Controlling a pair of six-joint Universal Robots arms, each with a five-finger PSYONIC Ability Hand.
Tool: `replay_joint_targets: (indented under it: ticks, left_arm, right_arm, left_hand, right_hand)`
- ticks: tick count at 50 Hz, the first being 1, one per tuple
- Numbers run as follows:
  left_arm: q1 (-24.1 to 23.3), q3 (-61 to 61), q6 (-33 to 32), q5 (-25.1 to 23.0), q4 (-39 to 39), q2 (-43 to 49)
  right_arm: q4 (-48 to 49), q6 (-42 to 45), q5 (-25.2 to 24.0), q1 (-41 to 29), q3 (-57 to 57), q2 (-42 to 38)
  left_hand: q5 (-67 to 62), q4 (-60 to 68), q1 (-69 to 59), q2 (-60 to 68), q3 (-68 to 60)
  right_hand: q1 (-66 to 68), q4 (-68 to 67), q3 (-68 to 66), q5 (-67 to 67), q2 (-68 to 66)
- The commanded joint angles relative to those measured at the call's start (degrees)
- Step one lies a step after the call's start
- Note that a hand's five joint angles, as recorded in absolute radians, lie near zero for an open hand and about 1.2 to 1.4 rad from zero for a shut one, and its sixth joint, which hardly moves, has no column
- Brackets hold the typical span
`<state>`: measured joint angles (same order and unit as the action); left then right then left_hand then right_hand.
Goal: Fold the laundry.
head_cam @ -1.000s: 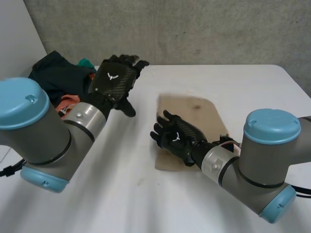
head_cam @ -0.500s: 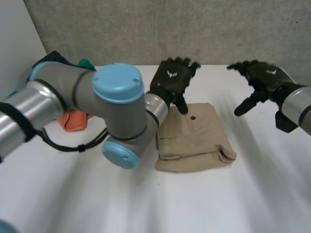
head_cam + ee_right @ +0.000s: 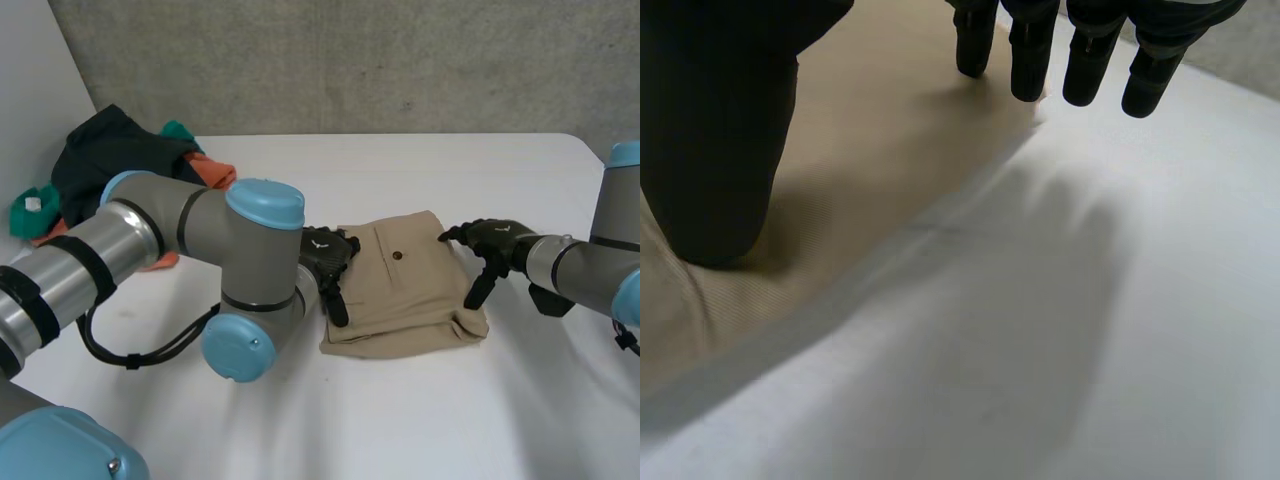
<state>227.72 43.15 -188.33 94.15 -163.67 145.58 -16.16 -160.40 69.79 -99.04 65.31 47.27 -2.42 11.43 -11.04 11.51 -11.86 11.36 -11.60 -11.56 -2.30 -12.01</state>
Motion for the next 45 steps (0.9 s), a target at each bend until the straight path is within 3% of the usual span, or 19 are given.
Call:
replay_joint_targets:
  ticks: [1,5,9,13,15,18,22,31,32,33,34,36,37,40,45]
  left_arm:
    - [1.5,1.14,0.16,-0.64,-0.15,-6.17]
    - [2.47,3.16,0.33,-3.0,-0.94,-12.76]
    - [3.61,6.41,0.68,-9.94,-2.61,-19.36]
    - [4.66,11.24,0.77,-18.9,-3.84,-25.33]
    - [5.11,14.23,0.77,-25.84,-3.93,-28.32]
    - [5.63,17.65,0.95,-35.13,-3.85,-31.22]
    - [6.86,21.08,1.04,-42.8,-3.85,-33.95]
    - [7.22,25.14,1.12,-43.97,-4.2,-36.33]
    - [7.22,25.4,1.12,-43.97,-4.2,-36.59]
    - [7.22,26.01,1.12,-43.97,-4.37,-36.94]
    - [7.13,26.28,1.12,-43.97,-4.55,-37.12]
    - [7.13,26.72,1.12,-43.97,-4.9,-37.38]
    - [7.13,27.24,1.12,-43.97,-5.42,-37.73]
    - [7.13,27.69,1.12,-43.97,-6.22,-38.26]
    - [7.3,27.69,1.3,-43.97,-7.18,-38.62]
  right_arm:
    - [4.37,2.1,2.63,-0.27,5.43,7.99]
    - [11.58,2.19,3.94,-0.62,13.59,16.6]
    - [19.49,0.7,7.46,-0.19,22.38,23.56]
    - [21.08,-5.0,7.9,-0.45,29.07,25.23]
    - [20.65,-9.57,6.85,-0.71,32.15,25.23]
    - [20.64,-14.13,3.88,-1.94,35.13,25.06]
    - [22.13,-17.31,-0.18,-2.73,35.59,21.99]
    - [26.36,-19.25,0.08,-5.54,28.3,9.42]
    - [26.27,-19.17,0.6,-5.63,27.51,8.63]
    - [26.53,-18.73,2.44,-5.55,26.19,7.41]
    - [27.14,-18.38,3.76,-5.55,25.92,7.22]
    - [29.59,-18.02,7.36,-5.46,25.65,7.3]
    - [33.52,-18.02,11.38,-5.37,25.48,7.74]
    - [38.82,-17.41,15.63,-5.28,24.78,8.97]
    - [37.18,-15.13,15.12,-4.5,17.95,10.57]
  left_hand:
    - [1.19,-0.2,-0.18,-0.28,0.63]
    - [2.37,-1.38,0.99,-1.46,1.81]
    - [2.37,-1.38,1.0,-1.46,1.81]
    - [2.37,-1.38,1.0,-1.46,1.81]
    - [2.37,-1.38,1.0,-1.46,1.81]
    - [2.2,-1.21,0.83,-1.3,1.64]
    - [1.53,-0.54,0.16,-0.62,0.97]
    - [1.53,-0.54,0.15,-0.62,0.97]
    - [1.53,-0.54,0.15,-0.62,0.97]
    - [1.7,-0.71,0.32,-0.79,1.14]
    - [1.7,-0.71,0.32,-0.79,1.14]
    - [1.87,-0.88,0.49,-0.96,1.31]
    - [2.03,-1.04,0.66,-1.12,1.47]
    - [2.03,-1.04,0.66,-1.13,1.47]
    - [2.2,-1.21,0.83,-1.29,1.64]
  right_hand:
    - [-1.36,1.6,1.56,2.3,2.01]
    - [-1.36,1.6,1.56,2.3,2.01]
    - [-1.36,1.6,1.56,2.3,2.01]
    - [-1.36,1.6,1.56,2.3,2.01]
    - [-1.36,1.6,1.56,2.3,2.01]
    - [-1.36,1.6,1.56,2.3,2.01]
    - [-1.36,1.6,1.56,2.3,2.01]
    - [-0.98,1.23,1.18,1.92,1.63]
    - [6.22,-5.98,-6.02,-5.28,-5.57]
    - [41.76,-41.52,-41.56,-40.83,-41.11]
    - [68.37,-68.13,-68.17,-67.43,-67.72]
    - [68.64,-68.4,-68.44,-67.7,-67.99]
    - [68.64,-68.4,-68.44,-67.7,-67.99]
    - [68.64,-68.4,-68.44,-67.7,-67.99]
    - [68.64,-68.4,-68.44,-67.7,-67.99]
